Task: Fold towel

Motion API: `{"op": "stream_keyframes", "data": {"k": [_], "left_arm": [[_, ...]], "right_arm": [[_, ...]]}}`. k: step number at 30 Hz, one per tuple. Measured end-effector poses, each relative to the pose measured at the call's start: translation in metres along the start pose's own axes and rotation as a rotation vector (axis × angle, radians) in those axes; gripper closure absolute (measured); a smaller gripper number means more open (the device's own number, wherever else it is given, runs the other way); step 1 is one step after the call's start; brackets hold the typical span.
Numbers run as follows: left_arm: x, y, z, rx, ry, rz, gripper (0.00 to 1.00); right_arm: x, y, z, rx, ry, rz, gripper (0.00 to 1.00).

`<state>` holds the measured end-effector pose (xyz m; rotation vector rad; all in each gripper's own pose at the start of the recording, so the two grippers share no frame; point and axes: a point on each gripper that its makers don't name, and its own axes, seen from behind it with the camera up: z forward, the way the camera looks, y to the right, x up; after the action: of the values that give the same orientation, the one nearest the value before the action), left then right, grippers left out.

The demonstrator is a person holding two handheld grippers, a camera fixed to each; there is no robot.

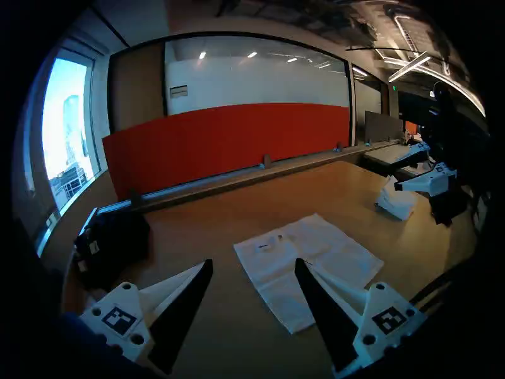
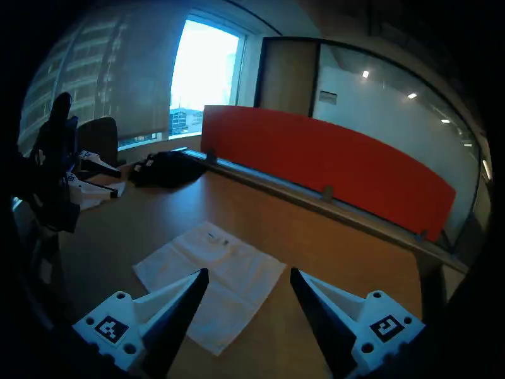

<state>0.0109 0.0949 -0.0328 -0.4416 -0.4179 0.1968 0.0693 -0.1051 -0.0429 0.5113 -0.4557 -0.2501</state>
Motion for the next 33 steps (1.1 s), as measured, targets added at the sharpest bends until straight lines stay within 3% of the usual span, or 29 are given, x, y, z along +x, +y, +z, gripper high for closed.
{"op": "stream_keyframes", "data": {"k": [21,33], "left_arm": [[-0.086,0.03,0.035,-0.061,-0.148,0.002,0.04],[-0.124,0.042,0.049,-0.097,-0.225,0.005,0.03]], "right_arm": [[-0.091,-0.025,0.037,0.058,-0.134,-0.011,0.0],[-0.137,-0.035,0.049,0.083,-0.219,-0.009,0.0]]}}
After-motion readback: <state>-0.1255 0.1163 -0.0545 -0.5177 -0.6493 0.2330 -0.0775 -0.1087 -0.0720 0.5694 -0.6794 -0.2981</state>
